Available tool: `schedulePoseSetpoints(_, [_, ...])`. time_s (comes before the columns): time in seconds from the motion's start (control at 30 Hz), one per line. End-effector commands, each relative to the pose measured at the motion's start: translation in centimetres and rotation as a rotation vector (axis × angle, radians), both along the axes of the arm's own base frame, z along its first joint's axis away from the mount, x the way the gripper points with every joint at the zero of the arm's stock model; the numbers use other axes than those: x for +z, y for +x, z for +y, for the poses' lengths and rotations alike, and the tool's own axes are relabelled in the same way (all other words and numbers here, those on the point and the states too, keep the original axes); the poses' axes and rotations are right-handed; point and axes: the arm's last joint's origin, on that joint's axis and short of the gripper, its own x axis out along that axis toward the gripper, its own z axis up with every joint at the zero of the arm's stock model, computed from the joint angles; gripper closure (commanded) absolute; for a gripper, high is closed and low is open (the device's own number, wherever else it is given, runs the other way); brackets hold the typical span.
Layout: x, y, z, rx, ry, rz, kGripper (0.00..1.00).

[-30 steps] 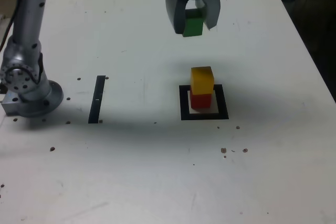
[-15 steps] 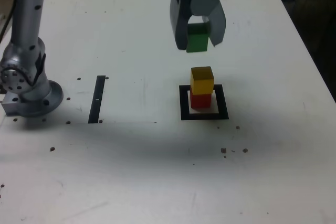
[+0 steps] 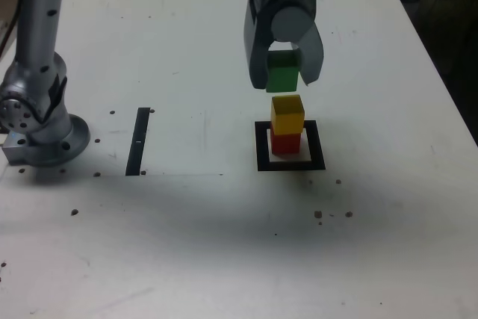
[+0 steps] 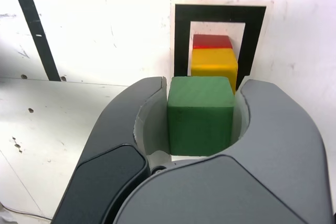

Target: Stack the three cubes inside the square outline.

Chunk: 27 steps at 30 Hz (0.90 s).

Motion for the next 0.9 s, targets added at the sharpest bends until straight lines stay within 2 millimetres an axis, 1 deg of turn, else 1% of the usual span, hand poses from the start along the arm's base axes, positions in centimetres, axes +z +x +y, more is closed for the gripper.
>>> schedulePoseSetpoints(0.0, [-0.4,0.3,-0.3,-0.004,-0.002,0.006,0.71])
schedulePoseSetpoints(0.33, [-1.6,1.3,-0.7,-0.011,-0.005,0.016,0.71])
schedulePoseSetpoints(0.87, [-2.4,1.7,-0.4,-0.006,-0.001,0.020,0.71])
